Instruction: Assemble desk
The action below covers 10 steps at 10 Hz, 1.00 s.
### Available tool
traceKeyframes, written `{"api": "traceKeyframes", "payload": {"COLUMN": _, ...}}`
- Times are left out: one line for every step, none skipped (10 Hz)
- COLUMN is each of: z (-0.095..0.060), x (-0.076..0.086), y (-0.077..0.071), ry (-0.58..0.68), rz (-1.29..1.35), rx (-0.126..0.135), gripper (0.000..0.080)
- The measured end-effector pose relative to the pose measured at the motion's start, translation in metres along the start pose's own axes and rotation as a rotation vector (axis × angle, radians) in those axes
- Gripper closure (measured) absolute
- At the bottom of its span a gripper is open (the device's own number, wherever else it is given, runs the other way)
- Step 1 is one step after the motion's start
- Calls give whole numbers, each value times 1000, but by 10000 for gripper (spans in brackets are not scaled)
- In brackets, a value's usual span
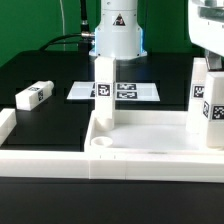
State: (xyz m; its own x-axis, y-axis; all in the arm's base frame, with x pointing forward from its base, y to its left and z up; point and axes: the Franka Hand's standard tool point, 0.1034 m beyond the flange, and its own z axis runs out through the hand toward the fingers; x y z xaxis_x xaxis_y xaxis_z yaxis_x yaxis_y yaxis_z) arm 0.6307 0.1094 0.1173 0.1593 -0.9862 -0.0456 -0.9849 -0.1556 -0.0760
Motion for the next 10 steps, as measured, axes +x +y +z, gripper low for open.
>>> {"api": "traceKeyframes", "payload": {"z": 0, "x": 0, "y": 0, "ry": 1, "rz": -81, "rx": 2, "gripper": 219}}
{"api": "traceKeyframes", "payload": {"z": 0, "x": 1, "y": -3, "ry": 6, "rz": -178, "rx": 20, "gripper": 164}}
{"api": "traceKeyframes", "payload": {"z": 0, "x": 1, "y": -3, "ry": 7, "rz": -241, "rx": 19, "gripper": 164}}
{"api": "traceKeyframes", "payload": {"z": 0, "x": 1, "y": -3, "ry": 8, "rz": -316, "rx": 19, "gripper": 152}}
{"api": "traceKeyframes", "payload": {"z": 0, "x": 1, "y": -3, "ry": 9, "rz": -396, "rx": 18, "gripper": 152}}
{"api": "traceKeyframes", "payload": {"z": 0, "x": 1, "y": -3, "ry": 10, "rz": -462, "rx": 18, "gripper": 150}}
{"api": "traceKeyframes", "payload": {"z": 0, "x": 1, "y": -3, "ry": 11, "rz": -535, "rx": 17, "gripper": 150}}
{"api": "traceKeyframes", "payload": {"z": 1, "x": 2, "y": -2, "ry": 20, "rz": -616, "rx": 11, "gripper": 150}}
{"api": "traceKeyframes", "payload": {"z": 1, "x": 2, "y": -2, "ry": 26, "rz": -731, "rx": 7, "gripper": 150}}
{"api": "traceKeyframes", "payload": {"z": 0, "x": 3, "y": -3, "ry": 30, "rz": -814, "rx": 5, "gripper": 150}}
